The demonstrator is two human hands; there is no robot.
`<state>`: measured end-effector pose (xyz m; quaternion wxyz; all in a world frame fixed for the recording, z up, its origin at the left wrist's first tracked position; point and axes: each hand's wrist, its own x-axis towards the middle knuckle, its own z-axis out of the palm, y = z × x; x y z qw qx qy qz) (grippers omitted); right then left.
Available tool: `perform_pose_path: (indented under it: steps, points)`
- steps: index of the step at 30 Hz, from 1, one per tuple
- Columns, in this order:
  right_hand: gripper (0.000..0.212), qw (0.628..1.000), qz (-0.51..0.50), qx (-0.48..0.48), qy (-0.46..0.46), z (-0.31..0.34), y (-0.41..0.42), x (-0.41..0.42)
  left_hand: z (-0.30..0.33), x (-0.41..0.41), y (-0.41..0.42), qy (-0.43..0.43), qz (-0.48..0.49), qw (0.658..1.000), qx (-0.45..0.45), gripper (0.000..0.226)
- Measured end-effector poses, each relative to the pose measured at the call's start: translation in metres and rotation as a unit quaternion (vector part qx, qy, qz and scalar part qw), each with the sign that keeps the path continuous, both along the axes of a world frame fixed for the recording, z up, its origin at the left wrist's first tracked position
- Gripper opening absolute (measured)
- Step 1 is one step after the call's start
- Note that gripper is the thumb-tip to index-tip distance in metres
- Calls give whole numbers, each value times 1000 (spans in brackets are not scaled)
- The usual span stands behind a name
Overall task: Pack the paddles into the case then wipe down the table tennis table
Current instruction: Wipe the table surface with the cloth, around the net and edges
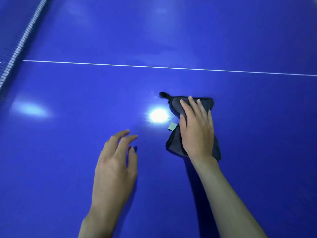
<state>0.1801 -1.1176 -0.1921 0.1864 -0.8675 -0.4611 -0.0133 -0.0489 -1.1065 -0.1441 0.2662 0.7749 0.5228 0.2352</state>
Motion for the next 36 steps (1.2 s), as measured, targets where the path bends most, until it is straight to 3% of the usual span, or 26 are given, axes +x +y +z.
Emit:
perform_pose_path:
  steps: [8, 19, 26, 36]
  points:
    - [44, 1000, -20, 7, 16, 0, -47, 77, -2, 49, -9, 4, 3, 1000, -9, 29]
    - [46, 999, -42, 2, 18, 2, 50, 129, 2, 55, 14, -18, 34, 999, 11, 26]
    - [48, 1000, -10, -9, -2, -3, 101, 94, -2, 30, 35, -43, 47, 998, 4, 29]
    - [48, 998, 56, 10, -18, -7, 182, -47, 6, -74, 89, -58, 91, 994, -10, 31]
